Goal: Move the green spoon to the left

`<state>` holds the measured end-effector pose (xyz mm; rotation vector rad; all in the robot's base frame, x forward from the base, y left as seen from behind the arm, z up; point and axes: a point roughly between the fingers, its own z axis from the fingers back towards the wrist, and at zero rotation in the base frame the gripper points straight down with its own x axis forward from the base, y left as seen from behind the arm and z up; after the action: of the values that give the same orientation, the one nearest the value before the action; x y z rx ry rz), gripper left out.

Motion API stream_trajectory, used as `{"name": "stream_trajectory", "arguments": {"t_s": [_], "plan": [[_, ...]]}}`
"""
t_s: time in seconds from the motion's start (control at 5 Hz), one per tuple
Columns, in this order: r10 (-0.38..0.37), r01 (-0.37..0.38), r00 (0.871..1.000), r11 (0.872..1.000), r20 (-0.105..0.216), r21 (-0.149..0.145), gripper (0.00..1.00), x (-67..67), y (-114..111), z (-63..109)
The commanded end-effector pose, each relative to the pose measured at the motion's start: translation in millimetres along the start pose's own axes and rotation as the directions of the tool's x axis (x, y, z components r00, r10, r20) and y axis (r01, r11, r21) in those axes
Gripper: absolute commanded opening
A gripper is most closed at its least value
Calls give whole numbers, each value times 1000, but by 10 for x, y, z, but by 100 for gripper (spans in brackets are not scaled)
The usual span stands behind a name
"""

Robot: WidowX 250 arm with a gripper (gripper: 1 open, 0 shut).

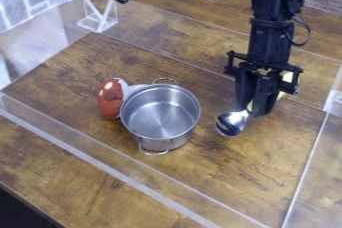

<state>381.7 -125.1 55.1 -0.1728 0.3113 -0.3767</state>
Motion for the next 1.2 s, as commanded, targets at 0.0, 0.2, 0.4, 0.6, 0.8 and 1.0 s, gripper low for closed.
{"name": "stream_trajectory", "arguments": {"t_s": [0.0, 0.2, 0.4, 0.6, 0.8, 1.0], "plan": [[24, -25, 996, 1000, 91, 7, 0, -37, 100, 344], [51, -51, 993, 999, 102, 1, 0, -25, 167, 384], [72, -72, 991, 997, 112, -3, 0, -41, 181, 467], [87, -87, 989, 996, 118, -4, 0, -45, 173, 537], [103, -103, 987, 995, 125, -5, 0, -51, 178, 623], [135, -135, 982, 991, 135, -15, 0, -30, 191, 694]]}}
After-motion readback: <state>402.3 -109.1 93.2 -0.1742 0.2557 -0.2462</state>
